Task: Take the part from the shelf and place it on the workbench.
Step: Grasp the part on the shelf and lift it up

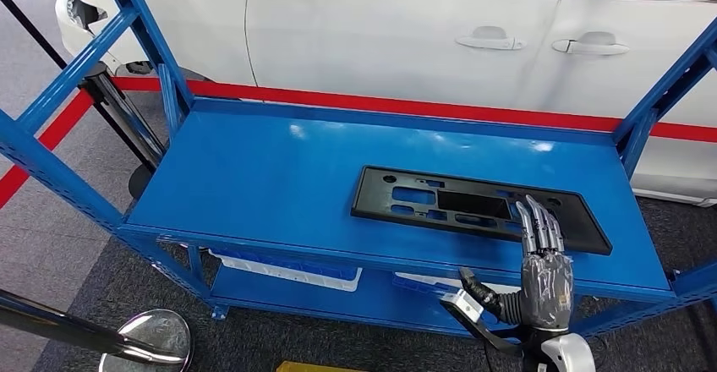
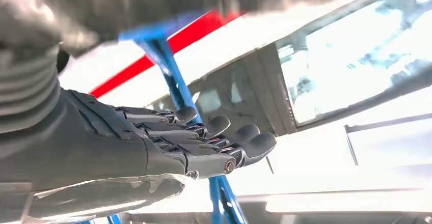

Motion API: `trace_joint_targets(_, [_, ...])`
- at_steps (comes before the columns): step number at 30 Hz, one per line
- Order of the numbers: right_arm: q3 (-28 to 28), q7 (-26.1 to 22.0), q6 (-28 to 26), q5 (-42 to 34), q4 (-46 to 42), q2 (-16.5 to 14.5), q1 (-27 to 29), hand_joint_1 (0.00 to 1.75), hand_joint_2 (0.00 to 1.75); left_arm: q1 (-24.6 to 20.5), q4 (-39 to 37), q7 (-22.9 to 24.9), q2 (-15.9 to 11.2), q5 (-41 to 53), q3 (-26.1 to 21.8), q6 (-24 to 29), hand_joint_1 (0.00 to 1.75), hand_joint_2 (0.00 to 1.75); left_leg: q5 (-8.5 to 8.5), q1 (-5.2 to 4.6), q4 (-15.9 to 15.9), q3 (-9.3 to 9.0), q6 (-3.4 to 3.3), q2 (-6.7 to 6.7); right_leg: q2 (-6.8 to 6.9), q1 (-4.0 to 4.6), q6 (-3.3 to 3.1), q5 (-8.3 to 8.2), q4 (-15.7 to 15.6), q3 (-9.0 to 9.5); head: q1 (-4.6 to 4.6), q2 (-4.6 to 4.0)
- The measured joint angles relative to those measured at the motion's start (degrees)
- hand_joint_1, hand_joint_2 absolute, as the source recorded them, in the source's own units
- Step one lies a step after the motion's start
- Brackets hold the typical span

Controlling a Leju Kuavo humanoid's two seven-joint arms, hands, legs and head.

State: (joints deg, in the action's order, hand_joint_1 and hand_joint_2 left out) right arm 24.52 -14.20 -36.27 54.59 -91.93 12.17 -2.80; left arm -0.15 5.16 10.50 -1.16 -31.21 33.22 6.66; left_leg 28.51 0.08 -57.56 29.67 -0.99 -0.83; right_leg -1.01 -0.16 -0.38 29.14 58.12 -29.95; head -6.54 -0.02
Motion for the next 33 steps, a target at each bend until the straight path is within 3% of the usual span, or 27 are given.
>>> trace_joint_targets(4, [1.5, 5.7, -0.9, 7.2, 4.1, 0.9, -2.8, 0.00, 1.75, 0.0, 0.1, 0.1, -0.3, 0.0, 0.9, -0.2, 0.00, 0.00, 0.00, 0.00, 0.0, 0.01, 0.00, 0.00, 0.00, 0.00, 0.00, 0.00, 0.0, -0.02, 0.00, 0.00])
trace_joint_targets(13, [3.4, 9.4, -3.0, 12.8, 8.7, 2.2, -4.9, 0.00, 1.75, 0.0, 0.4, 0.0, -0.7, -0.1, 1.7, -0.4, 0.00, 0.00, 0.00, 0.00, 0.0, 0.02, 0.00, -0.01, 0.01, -0.02, 0.00, 0.00, 0.0, -0.03, 0.00, 0.00])
trace_joint_targets(33, [6.2, 12.0, -1.8, 18.5, 16.7, 3.4, -10.4, 0.00, 1.75, 0.0, 0.5, 0.0, -1.2, 0.4, 3.6, -0.5, 0.00, 0.00, 0.00, 0.00, 0.0, 0.03, 0.00, -0.01, 0.01, -0.02, 0.00, 0.00, 0.0, -0.04, 0.00, 0.00])
